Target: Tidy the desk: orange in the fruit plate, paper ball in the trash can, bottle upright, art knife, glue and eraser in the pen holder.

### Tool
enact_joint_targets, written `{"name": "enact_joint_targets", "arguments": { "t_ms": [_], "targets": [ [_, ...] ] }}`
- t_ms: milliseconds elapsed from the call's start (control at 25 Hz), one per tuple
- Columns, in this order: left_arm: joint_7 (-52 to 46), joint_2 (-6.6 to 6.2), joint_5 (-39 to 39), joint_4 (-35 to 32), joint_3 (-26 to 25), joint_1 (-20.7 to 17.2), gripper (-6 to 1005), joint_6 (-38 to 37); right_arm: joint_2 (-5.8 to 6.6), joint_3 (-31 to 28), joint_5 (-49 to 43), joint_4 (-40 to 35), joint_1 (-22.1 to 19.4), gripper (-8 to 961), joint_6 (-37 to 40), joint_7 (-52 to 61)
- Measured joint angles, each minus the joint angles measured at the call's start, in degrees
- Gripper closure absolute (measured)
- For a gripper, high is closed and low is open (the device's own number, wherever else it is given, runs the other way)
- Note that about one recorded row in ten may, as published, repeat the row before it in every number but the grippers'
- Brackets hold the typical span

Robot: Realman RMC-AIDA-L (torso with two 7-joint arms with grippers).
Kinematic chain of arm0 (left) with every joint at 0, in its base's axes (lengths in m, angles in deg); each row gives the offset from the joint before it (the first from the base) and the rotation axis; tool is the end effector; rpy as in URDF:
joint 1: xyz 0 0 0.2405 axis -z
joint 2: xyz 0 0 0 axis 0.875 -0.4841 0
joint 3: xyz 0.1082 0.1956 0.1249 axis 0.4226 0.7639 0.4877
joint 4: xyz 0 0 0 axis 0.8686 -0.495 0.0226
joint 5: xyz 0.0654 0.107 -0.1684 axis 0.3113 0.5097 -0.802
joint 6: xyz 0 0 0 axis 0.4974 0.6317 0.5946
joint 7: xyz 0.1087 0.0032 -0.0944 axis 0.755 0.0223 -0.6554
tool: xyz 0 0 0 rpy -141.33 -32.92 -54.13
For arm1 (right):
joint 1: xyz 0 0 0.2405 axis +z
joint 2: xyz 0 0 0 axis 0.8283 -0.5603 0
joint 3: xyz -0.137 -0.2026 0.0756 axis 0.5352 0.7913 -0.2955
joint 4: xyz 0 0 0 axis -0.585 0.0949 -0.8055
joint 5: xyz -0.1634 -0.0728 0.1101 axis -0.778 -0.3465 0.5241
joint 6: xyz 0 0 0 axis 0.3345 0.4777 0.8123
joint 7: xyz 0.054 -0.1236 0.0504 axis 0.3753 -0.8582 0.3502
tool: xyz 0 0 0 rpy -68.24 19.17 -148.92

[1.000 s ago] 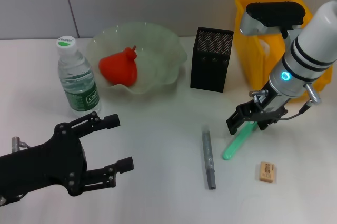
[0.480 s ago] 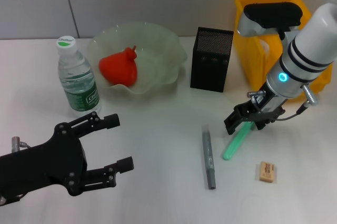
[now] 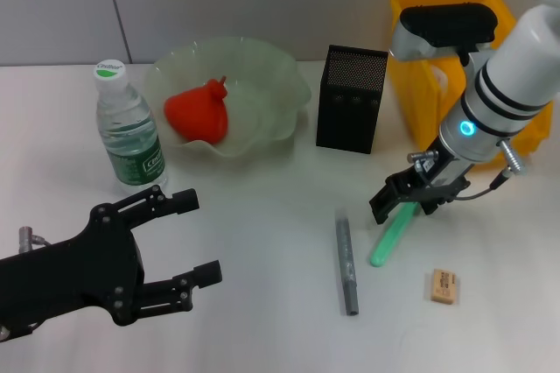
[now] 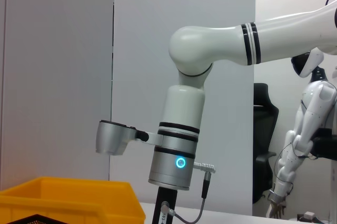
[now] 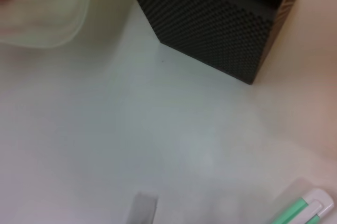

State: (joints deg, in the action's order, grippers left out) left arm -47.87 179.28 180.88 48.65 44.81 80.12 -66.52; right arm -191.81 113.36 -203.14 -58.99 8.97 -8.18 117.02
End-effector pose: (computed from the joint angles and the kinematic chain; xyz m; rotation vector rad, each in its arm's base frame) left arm -0.2729 0.2563 0.0129 -2.6417 -0.1976 -1.0947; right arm 0.1829 0.4262 -0.0477 -2.1626 1.5283 -0.5342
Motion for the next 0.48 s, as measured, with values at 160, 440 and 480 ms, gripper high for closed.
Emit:
{"name": "enact_joint_targets", "arguments": {
  "t_ms": [160,440,480],
  "targets": [
    [0.0,0.0,-0.03,-0.03,0.0,0.0,154,-0.01,0.0,0.1,-0.02,0.0,0.43,164,0.04,-0.42],
    [0.0,-0.07,-0.11,0.01,0.0,0.0,154,0.03,-0.05,1.45,0.01,0.0,0.57,164,0.01,-0.51],
    [0.0,-0.08,-0.12,0.02,0.0,0.0,154,0.04,-0.06,1.45,0.01,0.0,0.58,164,0.0,-0.51]
  ]
}}
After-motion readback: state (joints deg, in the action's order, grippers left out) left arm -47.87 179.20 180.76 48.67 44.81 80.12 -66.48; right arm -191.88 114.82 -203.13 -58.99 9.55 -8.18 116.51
